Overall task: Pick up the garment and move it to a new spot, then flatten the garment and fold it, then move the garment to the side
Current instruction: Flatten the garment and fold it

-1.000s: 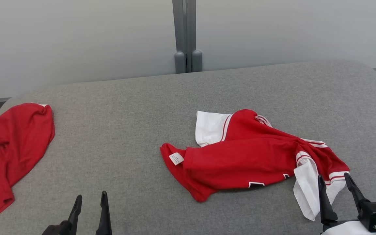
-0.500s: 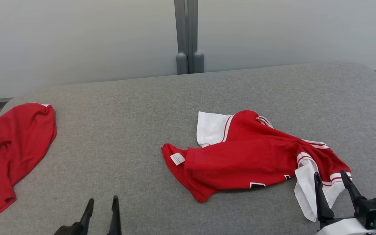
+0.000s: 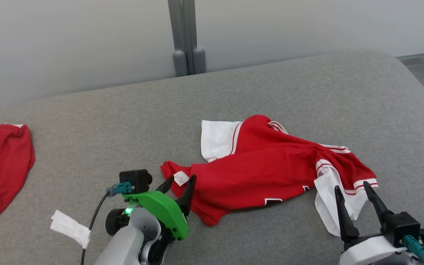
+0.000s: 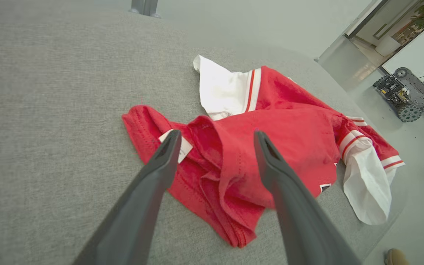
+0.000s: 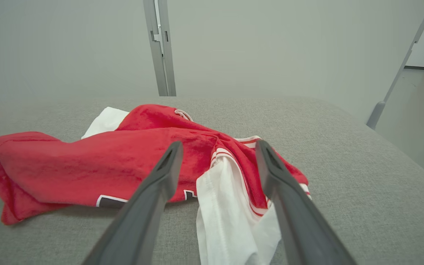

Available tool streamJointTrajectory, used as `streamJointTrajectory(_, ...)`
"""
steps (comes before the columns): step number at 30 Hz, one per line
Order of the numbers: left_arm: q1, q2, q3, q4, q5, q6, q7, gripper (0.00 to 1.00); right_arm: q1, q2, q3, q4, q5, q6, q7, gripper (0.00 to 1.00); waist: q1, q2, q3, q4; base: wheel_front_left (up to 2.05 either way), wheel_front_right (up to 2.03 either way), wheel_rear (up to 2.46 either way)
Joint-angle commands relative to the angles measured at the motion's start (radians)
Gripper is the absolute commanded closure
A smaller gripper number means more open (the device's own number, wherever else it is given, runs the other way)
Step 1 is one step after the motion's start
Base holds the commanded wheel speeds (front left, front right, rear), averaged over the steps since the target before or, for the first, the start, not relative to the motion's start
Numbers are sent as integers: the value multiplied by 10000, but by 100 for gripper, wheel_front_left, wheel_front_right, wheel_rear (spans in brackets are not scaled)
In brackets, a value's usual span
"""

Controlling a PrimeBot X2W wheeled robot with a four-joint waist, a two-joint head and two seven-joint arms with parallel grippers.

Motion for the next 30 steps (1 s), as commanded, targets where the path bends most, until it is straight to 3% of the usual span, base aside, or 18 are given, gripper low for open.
streamJointTrajectory(1, -307, 33, -113, 283, -225, 93, 242, 0, -64, -2, 45, 57, 77, -12, -31, 0, 0, 0, 223, -422, 0, 0, 0)
streamJointTrajectory(9, -1327, 41, -421, 1748, -1424, 257, 1007, 0, -84, 22, 174, 210, 120, -14, -31, 0, 0, 0, 333, -952, 0, 0, 0)
streamJointTrajectory(12, -1448, 39, -281, 2093, -2412, 191, 1280, 0, -208, 50, 225, 240, 145, -12, -31, 0, 0, 0, 387, -1097, 0, 0, 0)
streamJointTrajectory(13, -1537, 39, -286, 2127, -2673, 142, 1355, 8, -222, 55, 256, 255, 141, -14, -31, 0, 0, 0, 408, -1133, 0, 0, 0)
streamJointTrajectory(14, -1605, 39, -292, 2148, -3166, 60, 1509, 51, -271, 62, 284, 276, 149, -14, -31, 0, 0, 0, 438, -1183, 0, 0, 0)
streamJointTrajectory(16, -1694, 39, -244, 2179, -4014, -37, 1727, 100, -367, 69, 341, 304, 155, -12, -31, 0, 0, 0, 473, -1268, 0, 0, 0)
streamJointTrajectory(19, -1974, 42, -193, 2294, -4701, -121, 1596, 100, -489, 98, 407, 337, 180, -12, -31, 0, 0, 0, 509, -1439, 0, 0, 0)
streamJointTrajectory(30, -4194, 595, 220, 2636, -4033, -362, -1029, 100, -650, 147, 454, 417, 211, -14, -31, 0, 0, 0, 426, -2290, 0, 0, 0)
